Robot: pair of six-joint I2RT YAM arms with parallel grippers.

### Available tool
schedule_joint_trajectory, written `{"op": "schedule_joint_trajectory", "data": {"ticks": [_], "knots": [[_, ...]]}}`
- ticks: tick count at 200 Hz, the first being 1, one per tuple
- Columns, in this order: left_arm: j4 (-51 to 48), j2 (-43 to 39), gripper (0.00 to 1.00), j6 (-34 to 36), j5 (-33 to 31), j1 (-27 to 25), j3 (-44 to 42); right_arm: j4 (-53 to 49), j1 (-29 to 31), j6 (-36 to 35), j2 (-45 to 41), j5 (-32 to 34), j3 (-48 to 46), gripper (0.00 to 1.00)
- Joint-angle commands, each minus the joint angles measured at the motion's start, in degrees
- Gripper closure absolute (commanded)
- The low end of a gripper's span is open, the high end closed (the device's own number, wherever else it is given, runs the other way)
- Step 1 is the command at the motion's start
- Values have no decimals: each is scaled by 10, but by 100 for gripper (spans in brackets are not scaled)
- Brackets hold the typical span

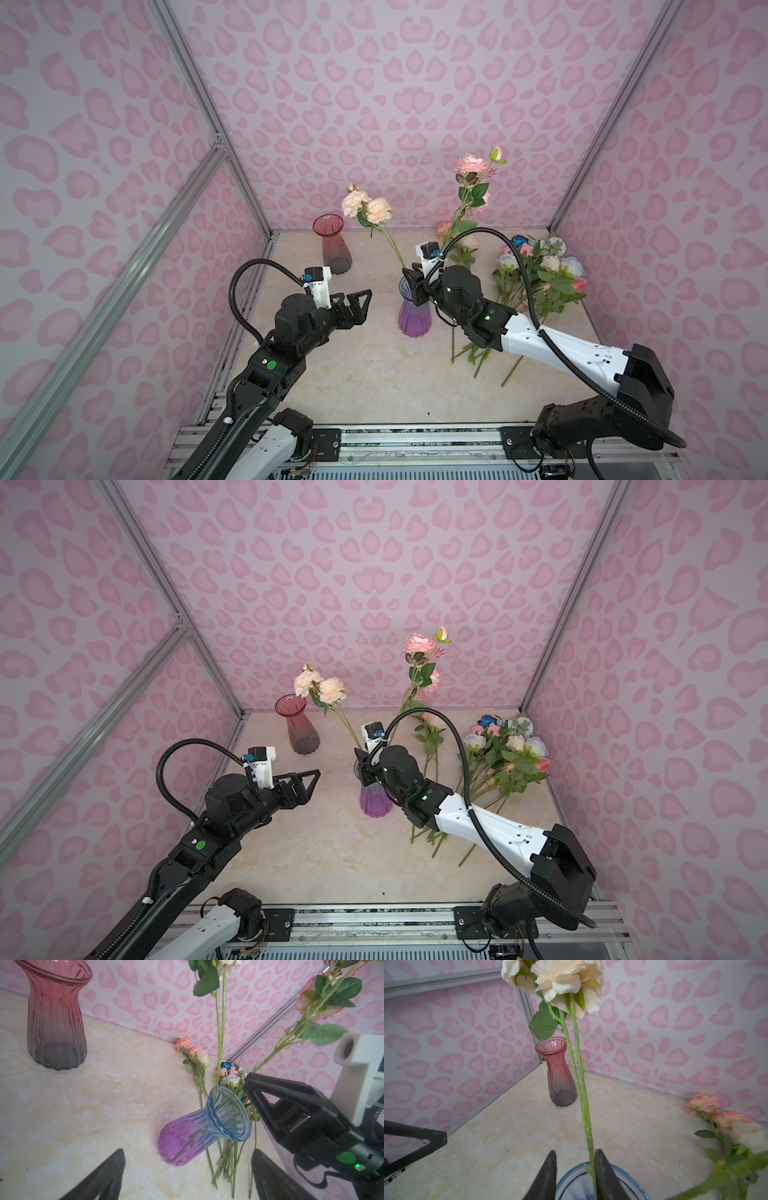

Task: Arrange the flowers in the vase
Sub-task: 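Carry the cream rose over the blue-purple vase and lower its stem in, then open the right gripper and move it back down onto the rose bunch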

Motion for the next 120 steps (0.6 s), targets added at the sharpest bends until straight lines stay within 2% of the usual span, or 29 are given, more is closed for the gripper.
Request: {"op": "schedule_joint_trajectory", "data": {"ticks": [1, 74, 120], "knots": [[21, 3, 4, -6, 11, 1, -1, -2, 9, -13, -8, 27, -2, 67], [21, 7, 4, -3, 14, 1, 3, -29, 29, -23, -88, 58, -1, 66], [18, -8, 4, -17, 25, 1, 16, -137, 30, -31, -195, 99, 15, 62]]}}
